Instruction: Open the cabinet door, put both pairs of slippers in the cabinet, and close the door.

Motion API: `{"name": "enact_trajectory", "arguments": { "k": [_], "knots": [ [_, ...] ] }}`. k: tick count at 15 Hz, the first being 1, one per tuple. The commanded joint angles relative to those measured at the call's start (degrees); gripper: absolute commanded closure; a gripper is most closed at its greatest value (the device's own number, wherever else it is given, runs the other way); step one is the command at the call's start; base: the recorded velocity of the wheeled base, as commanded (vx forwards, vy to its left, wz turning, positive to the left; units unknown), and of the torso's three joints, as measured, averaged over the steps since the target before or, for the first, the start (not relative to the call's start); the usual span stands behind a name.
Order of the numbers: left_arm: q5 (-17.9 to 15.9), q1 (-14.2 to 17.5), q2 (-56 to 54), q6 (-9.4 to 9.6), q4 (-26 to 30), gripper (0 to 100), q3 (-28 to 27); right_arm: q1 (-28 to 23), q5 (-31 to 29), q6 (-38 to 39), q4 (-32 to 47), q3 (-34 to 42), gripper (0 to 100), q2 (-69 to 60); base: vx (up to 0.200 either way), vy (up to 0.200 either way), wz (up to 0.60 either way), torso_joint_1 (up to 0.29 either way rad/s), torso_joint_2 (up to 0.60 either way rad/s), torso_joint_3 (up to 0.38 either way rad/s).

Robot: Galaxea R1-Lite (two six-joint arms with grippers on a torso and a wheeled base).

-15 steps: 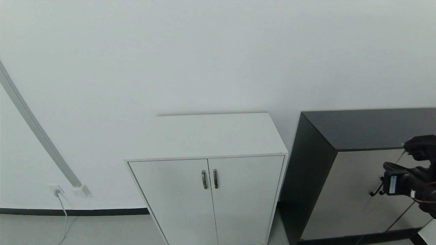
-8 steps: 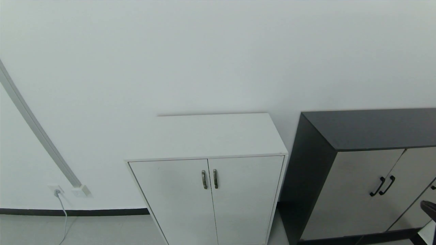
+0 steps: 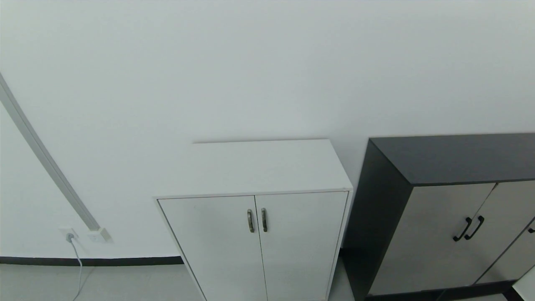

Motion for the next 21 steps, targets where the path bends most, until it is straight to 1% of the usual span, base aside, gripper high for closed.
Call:
{"name": "enact_trajectory", "arguments": {
  "k": [1, 4, 5, 6, 7, 9, 10, 11, 12, 15, 21],
  "knots": [
    [0.01, 0.00, 0.05, -0.02, -0.01, 100, 0.00, 0.63, -0.05, -0.23, 0.43, 1.87, 100, -3.06, 0.000, 0.000, 0.00, 0.000, 0.00, 0.000],
    [0.01, 0.00, 0.05, -0.02, -0.01, 100, 0.00, 2.48, 0.04, -0.14, 1.04, 1.87, 100, -4.64, 0.000, 0.000, 0.00, 0.000, 0.00, 0.000],
    [0.01, 0.00, 0.05, -0.02, -0.01, 100, 0.00, 4.32, 1.18, -0.23, 2.27, 1.87, 100, -6.66, 0.000, 0.000, 0.00, 0.000, 0.00, 0.000],
    [0.01, 0.00, 0.05, 0.07, -0.01, 100, 0.00, 7.31, 2.15, 0.12, 5.00, 1.69, 100, -9.13, 0.000, 0.000, 0.00, 0.000, 0.00, 0.000],
    [0.01, 0.00, 0.05, -0.02, -0.01, 100, 0.00, 9.07, 1.80, 0.21, 3.85, 1.87, 100, -9.92, 0.000, 0.000, 0.00, 0.000, 0.00, 0.000],
    [0.01, 0.00, 0.05, -0.02, -0.01, 100, 0.00, 6.08, -0.22, 0.21, 3.85, 1.87, 100, -10.88, 0.000, 0.000, 0.00, 0.000, 0.00, 0.000],
    [0.01, 0.00, 0.05, -0.02, -0.01, 100, 0.00, 1.07, -0.31, 0.03, 3.85, 1.87, 100, -12.90, 0.000, 0.000, 0.00, 0.000, 0.00, 0.000],
    [0.01, 0.00, 0.05, -0.02, -0.01, 100, 0.00, -1.48, -0.31, 0.03, 3.85, 1.87, 100, -15.54, 0.000, 0.000, 0.00, 0.000, 0.00, 0.000],
    [0.01, 0.00, 0.05, -0.02, -0.01, 100, 0.00, -2.36, -0.31, 0.03, 3.85, 1.87, 100, -17.83, 0.000, 0.000, 0.00, 0.000, 0.00, 0.000],
    [0.01, 0.00, 0.05, -0.02, -0.01, 100, 0.00, -2.88, -0.31, 0.21, 3.85, 1.87, 100, -25.39, 0.000, 0.000, 0.00, 0.000, 0.00, 0.000],
    [0.10, 0.00, 0.05, 0.07, -0.01, 100, 0.00, -3.24, -0.75, 1.61, 3.85, 1.87, 100, -25.65, 0.000, 0.000, 0.00, 0.000, 0.00, 0.000]
  ]
}}
